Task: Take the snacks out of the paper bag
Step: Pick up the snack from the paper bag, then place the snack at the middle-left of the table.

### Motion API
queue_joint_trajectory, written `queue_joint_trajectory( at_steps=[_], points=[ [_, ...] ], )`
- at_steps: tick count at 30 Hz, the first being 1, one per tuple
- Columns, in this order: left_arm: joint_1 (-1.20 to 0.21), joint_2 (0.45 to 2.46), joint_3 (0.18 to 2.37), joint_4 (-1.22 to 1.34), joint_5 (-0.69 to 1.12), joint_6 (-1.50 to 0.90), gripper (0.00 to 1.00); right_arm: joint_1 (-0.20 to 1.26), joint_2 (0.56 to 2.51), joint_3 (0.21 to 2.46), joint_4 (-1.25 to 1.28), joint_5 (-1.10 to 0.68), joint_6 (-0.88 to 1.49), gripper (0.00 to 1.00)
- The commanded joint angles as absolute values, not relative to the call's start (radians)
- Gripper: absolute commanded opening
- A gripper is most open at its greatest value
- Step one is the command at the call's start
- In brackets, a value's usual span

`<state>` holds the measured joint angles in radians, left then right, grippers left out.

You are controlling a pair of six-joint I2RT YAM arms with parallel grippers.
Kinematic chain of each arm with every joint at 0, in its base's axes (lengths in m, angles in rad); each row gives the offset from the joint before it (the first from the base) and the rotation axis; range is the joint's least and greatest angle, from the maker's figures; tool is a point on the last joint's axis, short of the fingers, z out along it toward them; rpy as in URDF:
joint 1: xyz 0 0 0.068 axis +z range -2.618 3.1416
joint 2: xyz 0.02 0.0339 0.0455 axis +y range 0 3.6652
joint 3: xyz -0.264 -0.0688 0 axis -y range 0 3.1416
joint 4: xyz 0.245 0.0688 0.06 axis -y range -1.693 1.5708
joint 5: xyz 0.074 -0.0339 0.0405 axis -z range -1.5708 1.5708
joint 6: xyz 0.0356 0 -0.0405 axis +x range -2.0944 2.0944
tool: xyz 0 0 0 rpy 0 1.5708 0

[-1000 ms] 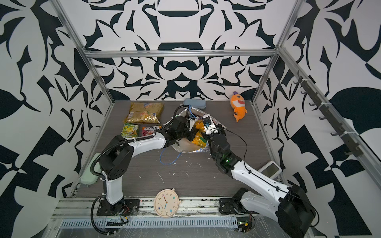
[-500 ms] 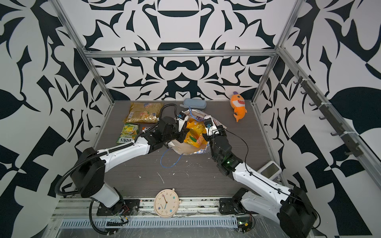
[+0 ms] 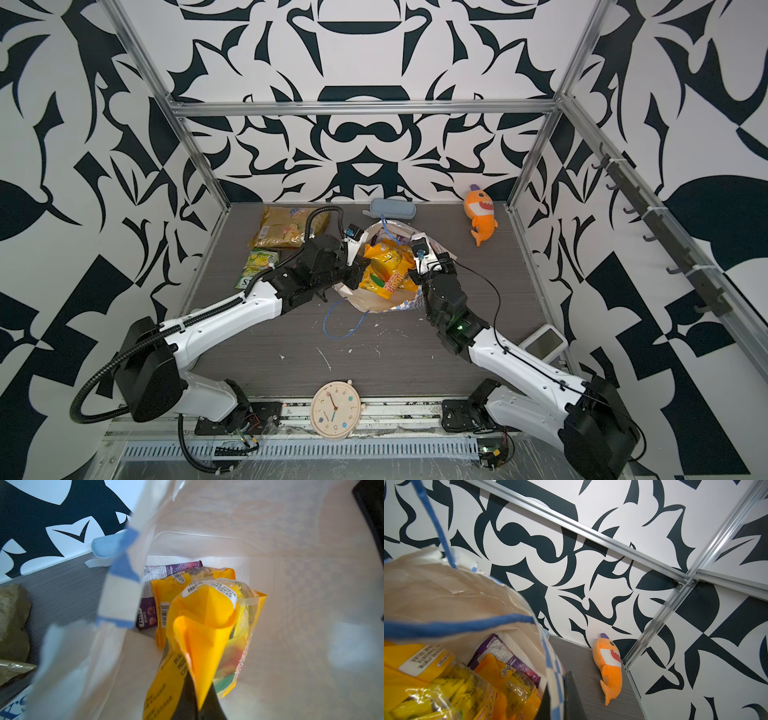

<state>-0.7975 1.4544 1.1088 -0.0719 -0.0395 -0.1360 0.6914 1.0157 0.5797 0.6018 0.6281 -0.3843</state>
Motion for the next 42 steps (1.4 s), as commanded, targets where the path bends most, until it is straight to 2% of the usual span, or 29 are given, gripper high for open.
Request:
queue_joint_trajectory(
  at_steps=[1, 14, 27, 37, 42],
  points=[
    [-0.79, 1.376, 1.152, -0.033, -0.046, -0.123, 0.0, 0.699, 0.996, 0.61, 0.689, 0.623, -0.373, 0.0],
    [-0.702, 1.165, 1.212, -0.261, 0.065, -0.166, 0.0, 0.699, 0.974, 0.632, 0.629, 0.612, -0.376, 0.0],
    [-0.48, 1.024, 1.234, -0.586, 0.256, -0.25, 0.0, 0.699, 0.943, 0.618, 0.545, 0.524, -0.374, 0.0],
    [-0.444, 0.921, 1.301, -0.788, 0.14, -0.259, 0.0, 0.699, 0.956, 0.622, 0.553, 0.517, -0.385, 0.0],
    [-0.38, 0.95, 1.349, -0.971, 0.123, -0.315, 0.0, 0.699, 0.951, 0.612, 0.565, 0.522, -0.381, 0.0]
  ],
)
